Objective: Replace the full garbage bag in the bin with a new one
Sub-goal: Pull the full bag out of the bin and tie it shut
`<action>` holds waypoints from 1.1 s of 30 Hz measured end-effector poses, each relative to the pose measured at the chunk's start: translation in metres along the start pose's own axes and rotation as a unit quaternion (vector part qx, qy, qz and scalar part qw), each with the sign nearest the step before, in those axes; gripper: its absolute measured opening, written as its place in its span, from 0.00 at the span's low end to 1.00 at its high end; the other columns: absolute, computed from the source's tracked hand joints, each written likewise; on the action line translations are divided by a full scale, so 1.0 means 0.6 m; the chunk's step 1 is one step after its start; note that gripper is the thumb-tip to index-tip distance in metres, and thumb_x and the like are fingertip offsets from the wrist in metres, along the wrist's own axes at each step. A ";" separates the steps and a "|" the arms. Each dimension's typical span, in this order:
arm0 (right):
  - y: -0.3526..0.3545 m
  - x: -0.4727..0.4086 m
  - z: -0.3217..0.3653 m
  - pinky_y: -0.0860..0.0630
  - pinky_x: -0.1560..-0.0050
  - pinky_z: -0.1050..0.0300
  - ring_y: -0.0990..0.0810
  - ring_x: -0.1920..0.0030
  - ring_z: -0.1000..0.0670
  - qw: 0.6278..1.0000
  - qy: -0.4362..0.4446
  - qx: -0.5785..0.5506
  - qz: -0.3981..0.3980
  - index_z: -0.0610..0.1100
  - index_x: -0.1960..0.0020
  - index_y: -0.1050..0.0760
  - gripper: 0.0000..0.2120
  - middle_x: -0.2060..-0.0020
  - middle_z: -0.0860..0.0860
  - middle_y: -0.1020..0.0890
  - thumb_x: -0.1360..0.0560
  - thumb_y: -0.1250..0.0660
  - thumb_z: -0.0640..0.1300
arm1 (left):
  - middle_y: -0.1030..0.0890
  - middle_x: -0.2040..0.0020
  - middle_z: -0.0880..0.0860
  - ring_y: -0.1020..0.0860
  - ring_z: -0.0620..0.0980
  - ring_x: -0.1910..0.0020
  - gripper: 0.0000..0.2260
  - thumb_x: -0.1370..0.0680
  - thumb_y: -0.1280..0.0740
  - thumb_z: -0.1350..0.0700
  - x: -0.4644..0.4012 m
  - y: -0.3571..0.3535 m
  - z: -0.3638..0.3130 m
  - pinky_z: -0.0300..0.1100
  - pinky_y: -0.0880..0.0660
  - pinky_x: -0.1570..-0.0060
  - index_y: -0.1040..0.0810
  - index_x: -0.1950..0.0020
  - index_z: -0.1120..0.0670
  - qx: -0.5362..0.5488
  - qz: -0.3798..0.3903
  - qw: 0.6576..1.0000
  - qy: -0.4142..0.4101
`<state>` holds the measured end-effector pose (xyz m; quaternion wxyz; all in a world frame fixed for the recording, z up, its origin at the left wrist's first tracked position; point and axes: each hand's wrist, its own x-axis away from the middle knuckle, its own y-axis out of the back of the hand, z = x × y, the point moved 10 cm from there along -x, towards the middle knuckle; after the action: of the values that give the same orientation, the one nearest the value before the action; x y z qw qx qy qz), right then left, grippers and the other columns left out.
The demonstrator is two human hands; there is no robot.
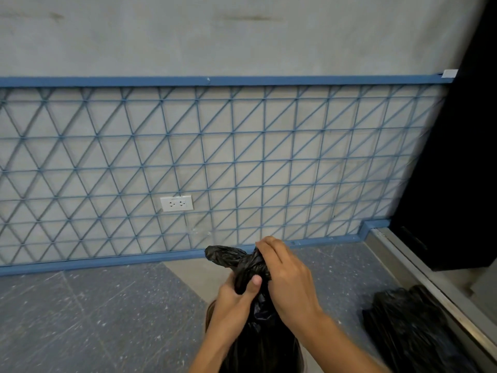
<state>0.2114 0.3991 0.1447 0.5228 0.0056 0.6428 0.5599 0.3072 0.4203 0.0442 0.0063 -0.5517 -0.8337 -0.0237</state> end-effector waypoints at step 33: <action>0.052 -0.005 0.022 0.31 0.37 0.54 0.26 0.36 0.50 0.944 0.196 -0.262 -0.048 0.45 0.51 0.24 0.06 0.46 0.49 0.17 0.22 0.40 0.38 | 0.17 0.62 0.58 0.18 0.50 0.66 0.16 0.20 0.41 0.52 -0.065 -0.012 -0.098 0.34 0.23 0.70 0.22 0.52 0.64 0.140 0.045 0.987 0.070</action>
<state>0.2034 0.4183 0.1718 0.3955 -0.2722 0.5625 0.6731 0.3150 0.3791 0.1013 0.1431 -0.5789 -0.8009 0.0549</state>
